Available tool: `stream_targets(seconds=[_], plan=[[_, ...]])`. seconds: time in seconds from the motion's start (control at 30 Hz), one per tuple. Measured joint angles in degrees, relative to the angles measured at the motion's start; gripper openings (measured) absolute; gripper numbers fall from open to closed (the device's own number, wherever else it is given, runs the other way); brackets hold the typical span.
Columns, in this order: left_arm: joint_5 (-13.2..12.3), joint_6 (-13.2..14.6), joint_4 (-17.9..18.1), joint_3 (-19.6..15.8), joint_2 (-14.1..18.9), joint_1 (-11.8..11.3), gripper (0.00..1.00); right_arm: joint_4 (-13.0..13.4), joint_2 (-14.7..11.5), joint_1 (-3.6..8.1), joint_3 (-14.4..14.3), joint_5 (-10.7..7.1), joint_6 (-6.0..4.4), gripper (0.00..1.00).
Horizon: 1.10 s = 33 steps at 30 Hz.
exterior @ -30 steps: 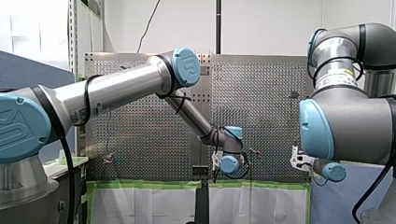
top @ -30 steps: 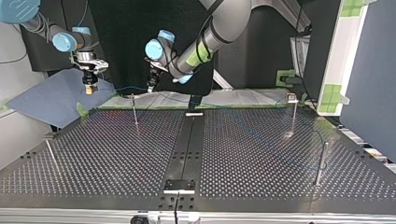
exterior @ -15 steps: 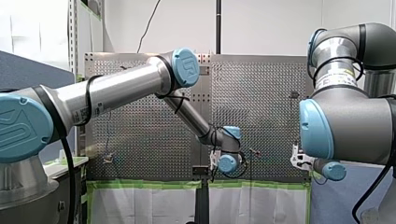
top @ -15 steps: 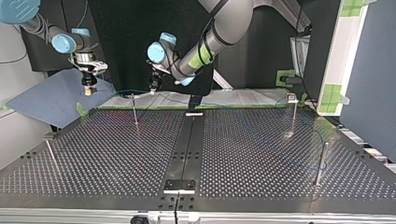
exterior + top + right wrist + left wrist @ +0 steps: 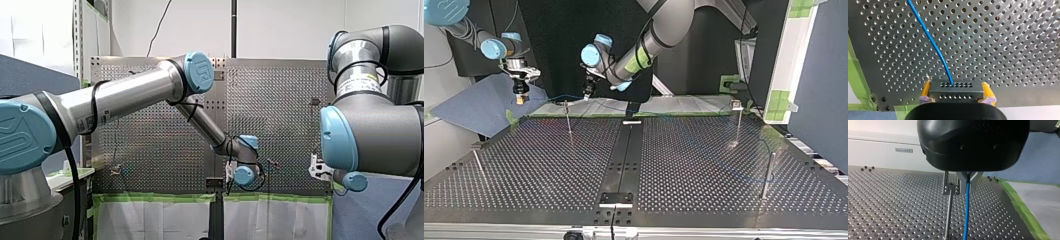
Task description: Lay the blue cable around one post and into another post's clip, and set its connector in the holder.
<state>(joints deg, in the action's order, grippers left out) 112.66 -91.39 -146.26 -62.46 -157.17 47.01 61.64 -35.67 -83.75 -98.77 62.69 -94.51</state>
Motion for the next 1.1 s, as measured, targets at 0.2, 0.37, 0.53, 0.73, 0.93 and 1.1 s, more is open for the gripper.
stream_targets(seconds=[0.2, 0.37, 0.53, 0.73, 0.93, 1.1], plan=[[0.0, -0.1, 0.0, 0.2, 0.0, -0.4, 0.02, -0.1, 0.0, -0.22, 0.2, 0.01, 0.01, 0.0], [0.1, -0.2, -0.2, 0.7, 0.0, -0.8, 0.02, -0.2, 0.0, -0.29, 0.7, 0.17, -0.06, 0.0], [0.1, -0.3, -0.4, 0.9, 0.0, -1.0, 0.02, -0.5, 0.0, -0.36, 1.0, 0.29, 0.01, 0.0], [0.1, -0.3, -0.5, 0.9, 0.0, -1.0, 0.02, -1.0, 0.0, -0.56, 1.3, 0.33, 0.05, 0.0], [0.1, -0.3, -0.5, 0.9, 0.1, -1.2, 0.02, -1.4, 0.0, -0.67, 1.6, 0.39, 0.04, 0.0], [0.1, -0.4, -0.7, 1.0, 0.1, -1.3, 0.02, -1.8, 0.0, -0.7, 1.9, 0.47, 0.08, 0.0]])
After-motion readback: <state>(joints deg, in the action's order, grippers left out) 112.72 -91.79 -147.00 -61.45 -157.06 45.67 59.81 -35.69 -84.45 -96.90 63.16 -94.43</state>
